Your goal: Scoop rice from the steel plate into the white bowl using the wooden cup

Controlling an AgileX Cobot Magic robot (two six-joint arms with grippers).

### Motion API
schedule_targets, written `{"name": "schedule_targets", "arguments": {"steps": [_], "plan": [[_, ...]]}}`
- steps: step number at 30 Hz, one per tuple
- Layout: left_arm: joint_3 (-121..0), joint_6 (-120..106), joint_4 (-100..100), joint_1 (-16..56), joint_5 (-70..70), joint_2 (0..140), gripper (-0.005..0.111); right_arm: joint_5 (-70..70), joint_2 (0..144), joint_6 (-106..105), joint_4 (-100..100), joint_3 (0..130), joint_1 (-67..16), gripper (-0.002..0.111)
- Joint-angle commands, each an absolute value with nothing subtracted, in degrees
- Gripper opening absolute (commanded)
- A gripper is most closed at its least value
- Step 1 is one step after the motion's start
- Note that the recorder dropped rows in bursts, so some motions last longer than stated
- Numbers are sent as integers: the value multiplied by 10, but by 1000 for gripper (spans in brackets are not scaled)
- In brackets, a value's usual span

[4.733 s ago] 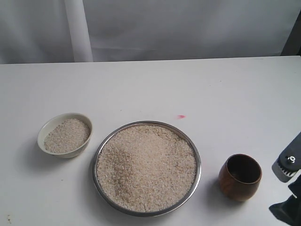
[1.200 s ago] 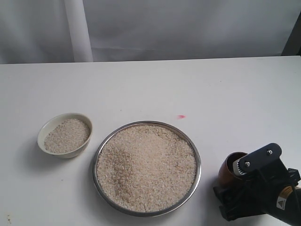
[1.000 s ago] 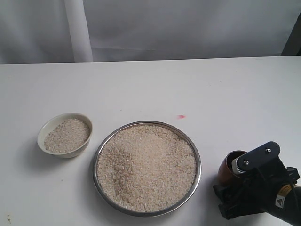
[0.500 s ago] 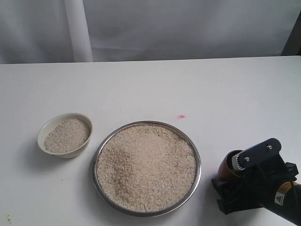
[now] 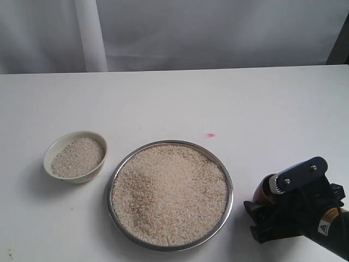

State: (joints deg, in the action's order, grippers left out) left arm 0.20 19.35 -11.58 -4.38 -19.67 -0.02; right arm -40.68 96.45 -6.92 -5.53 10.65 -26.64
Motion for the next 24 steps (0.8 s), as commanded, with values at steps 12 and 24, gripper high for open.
{"name": "schedule_targets", "arguments": {"steps": [12,24], "plan": [[0,195,-113,-40,-193,0,0,-409,964,-72,-50,108,-268,54],[0,195,-113,-40,-193,0,0,-249,896,-75,-24,134,-268,0]]}}
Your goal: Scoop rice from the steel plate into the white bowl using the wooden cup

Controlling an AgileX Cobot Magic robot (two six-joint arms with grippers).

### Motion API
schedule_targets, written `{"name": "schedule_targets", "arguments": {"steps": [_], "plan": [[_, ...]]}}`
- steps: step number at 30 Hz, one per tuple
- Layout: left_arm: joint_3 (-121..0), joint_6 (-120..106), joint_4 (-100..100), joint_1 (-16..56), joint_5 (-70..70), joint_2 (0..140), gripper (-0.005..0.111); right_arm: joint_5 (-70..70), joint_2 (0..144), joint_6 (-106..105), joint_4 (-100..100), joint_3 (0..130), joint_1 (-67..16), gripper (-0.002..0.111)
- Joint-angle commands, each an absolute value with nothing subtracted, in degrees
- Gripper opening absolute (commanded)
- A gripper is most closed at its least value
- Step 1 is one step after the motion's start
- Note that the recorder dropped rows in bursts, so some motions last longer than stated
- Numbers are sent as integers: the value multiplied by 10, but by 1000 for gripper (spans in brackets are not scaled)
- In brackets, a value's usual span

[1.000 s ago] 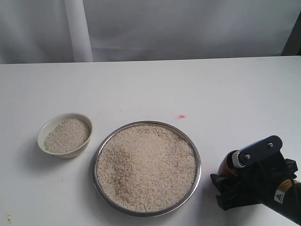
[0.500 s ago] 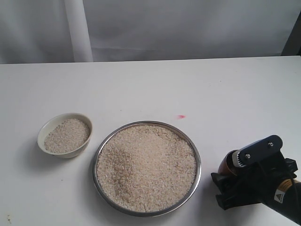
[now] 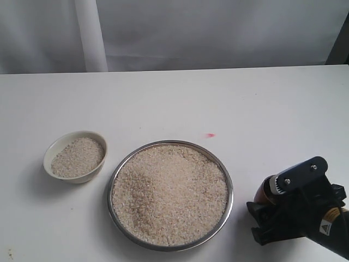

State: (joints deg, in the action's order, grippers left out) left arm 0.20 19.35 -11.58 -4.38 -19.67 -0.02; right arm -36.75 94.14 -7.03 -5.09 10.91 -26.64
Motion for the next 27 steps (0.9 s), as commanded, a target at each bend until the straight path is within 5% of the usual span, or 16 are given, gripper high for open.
{"name": "schedule_targets", "arguments": {"steps": [1,11,27], "plan": [[0,195,-113,-40,-193,0,0,-191,877,-75,-15,152,-268,0],[0,195,-113,-40,-193,0,0,340,725,-75,100,378,-268,0],[0,195,-113,-40,-193,0,0,647,780,-240,427,568,-401,0]]}}
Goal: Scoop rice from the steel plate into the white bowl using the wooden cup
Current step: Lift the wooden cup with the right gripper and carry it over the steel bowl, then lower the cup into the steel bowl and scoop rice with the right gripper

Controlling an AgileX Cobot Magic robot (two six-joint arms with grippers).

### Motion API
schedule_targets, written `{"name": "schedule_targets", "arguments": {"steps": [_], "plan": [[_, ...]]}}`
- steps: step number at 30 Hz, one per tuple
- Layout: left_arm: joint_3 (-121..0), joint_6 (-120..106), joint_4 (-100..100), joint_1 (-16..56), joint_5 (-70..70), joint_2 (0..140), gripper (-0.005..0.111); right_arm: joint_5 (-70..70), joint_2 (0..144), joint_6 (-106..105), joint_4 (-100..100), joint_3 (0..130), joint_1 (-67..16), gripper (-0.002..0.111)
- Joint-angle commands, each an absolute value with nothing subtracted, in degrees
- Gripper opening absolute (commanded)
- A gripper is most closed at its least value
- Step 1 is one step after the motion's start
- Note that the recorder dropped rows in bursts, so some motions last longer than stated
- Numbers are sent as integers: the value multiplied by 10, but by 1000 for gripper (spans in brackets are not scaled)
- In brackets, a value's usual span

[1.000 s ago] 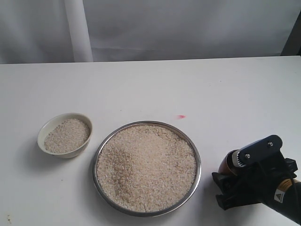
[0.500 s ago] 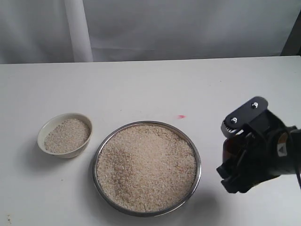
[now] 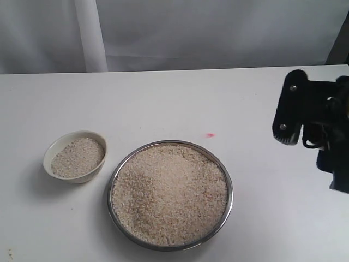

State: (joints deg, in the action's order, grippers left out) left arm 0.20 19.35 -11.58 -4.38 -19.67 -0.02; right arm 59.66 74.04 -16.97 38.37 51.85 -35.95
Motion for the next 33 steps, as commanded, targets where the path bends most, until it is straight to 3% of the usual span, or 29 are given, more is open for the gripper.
{"name": "schedule_targets", "arguments": {"steps": [1,16,33], "plan": [[0,195,-113,-40,-193,0,0,659,793,-252,428,582,-410,0],[0,195,-113,-40,-193,0,0,700,1148,-343,556,843,-548,0],[0,195,-113,-40,-193,0,0,700,1276,-345,564,854,-559,0]]}}
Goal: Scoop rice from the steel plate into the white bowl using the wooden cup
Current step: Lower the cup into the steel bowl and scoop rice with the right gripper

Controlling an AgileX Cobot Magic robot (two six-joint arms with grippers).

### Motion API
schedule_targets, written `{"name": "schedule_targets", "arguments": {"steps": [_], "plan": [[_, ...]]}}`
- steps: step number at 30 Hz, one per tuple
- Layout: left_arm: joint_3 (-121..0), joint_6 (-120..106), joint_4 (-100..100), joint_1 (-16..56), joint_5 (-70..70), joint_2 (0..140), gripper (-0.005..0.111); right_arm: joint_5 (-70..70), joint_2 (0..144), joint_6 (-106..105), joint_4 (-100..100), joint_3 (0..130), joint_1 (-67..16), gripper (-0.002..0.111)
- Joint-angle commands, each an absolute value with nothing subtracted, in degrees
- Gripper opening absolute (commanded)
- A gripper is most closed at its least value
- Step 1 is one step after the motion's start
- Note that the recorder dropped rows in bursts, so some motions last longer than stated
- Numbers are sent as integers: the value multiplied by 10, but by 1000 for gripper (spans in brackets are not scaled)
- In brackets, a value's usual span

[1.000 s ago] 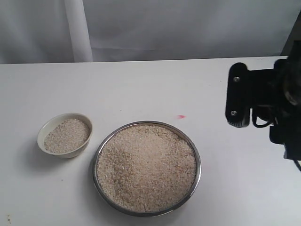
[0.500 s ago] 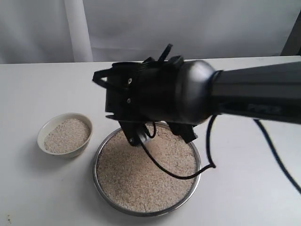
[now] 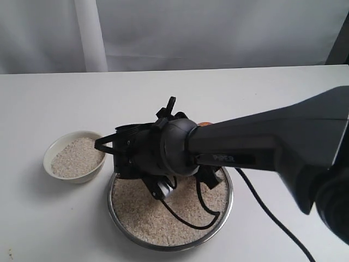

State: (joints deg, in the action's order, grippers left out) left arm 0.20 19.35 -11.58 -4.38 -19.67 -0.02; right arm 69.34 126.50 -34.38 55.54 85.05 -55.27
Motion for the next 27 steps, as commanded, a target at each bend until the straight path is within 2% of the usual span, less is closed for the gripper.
{"name": "schedule_targets", "arguments": {"steps": [1,27], "plan": [[0,195,-113,-40,-193,0,0,700,1280,-345,564,854,-559,0],[0,195,-113,-40,-193,0,0,680,1282,-360,497,854,-594,0]]}}
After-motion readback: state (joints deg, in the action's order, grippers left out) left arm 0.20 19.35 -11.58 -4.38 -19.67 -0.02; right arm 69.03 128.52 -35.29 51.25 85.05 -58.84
